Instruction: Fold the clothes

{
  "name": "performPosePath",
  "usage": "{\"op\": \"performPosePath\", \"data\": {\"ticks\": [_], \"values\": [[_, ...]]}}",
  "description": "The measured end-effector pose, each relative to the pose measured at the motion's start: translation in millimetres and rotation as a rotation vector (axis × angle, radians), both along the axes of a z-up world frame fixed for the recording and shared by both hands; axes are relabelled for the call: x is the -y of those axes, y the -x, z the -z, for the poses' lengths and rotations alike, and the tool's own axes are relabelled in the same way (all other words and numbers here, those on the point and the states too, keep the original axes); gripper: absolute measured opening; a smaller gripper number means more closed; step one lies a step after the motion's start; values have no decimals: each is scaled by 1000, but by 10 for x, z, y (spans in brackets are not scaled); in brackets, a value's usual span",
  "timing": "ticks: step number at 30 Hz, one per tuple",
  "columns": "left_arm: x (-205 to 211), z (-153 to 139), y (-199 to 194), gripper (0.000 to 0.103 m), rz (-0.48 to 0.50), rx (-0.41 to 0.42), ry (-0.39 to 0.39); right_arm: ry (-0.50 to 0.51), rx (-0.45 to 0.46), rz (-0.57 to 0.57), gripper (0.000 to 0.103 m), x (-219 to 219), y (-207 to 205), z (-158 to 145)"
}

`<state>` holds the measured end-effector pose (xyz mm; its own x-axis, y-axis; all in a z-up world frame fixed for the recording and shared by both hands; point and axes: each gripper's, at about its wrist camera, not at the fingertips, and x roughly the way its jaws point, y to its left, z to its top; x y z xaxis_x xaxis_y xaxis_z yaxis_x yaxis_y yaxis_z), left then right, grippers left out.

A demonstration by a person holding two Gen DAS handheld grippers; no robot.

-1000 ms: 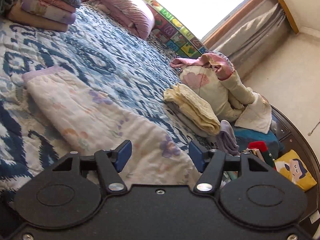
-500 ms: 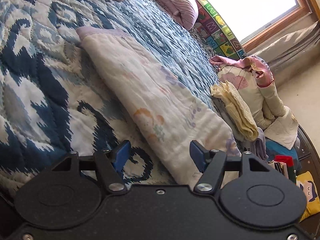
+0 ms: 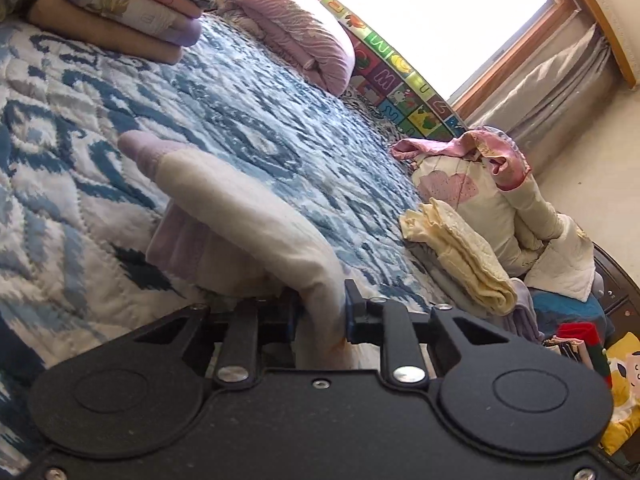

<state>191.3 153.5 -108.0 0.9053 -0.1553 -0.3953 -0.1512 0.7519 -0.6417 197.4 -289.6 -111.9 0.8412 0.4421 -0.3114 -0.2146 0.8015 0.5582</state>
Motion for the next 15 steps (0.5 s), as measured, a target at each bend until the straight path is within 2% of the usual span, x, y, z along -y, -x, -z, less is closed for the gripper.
{"op": "performPosePath", "data": {"ticks": [5, 10, 11, 12, 13, 14, 15], "values": [[261, -222, -165, 19, 99, 118, -20, -4, -4, 24, 9, 37, -255, 55], [372, -383, -260, 20, 176, 239, 5, -87, 2, 56, 9, 166, -441, 84], [369, -377, -291, 22, 163, 232, 3, -104, 9, 61, 9, 196, -462, 76], [350, -334, -333, 28, 128, 187, -18, -105, 7, 74, 9, 223, -481, 75], [326, -280, -377, 36, 89, 129, -47, -103, 4, 89, 9, 250, -499, 75], [303, -227, -421, 52, 51, 71, -76, -98, -14, 111, 9, 287, -519, 100], [257, -169, -444, 55, 19, 24, -84, -101, -39, 127, 9, 329, -544, 146]]}}
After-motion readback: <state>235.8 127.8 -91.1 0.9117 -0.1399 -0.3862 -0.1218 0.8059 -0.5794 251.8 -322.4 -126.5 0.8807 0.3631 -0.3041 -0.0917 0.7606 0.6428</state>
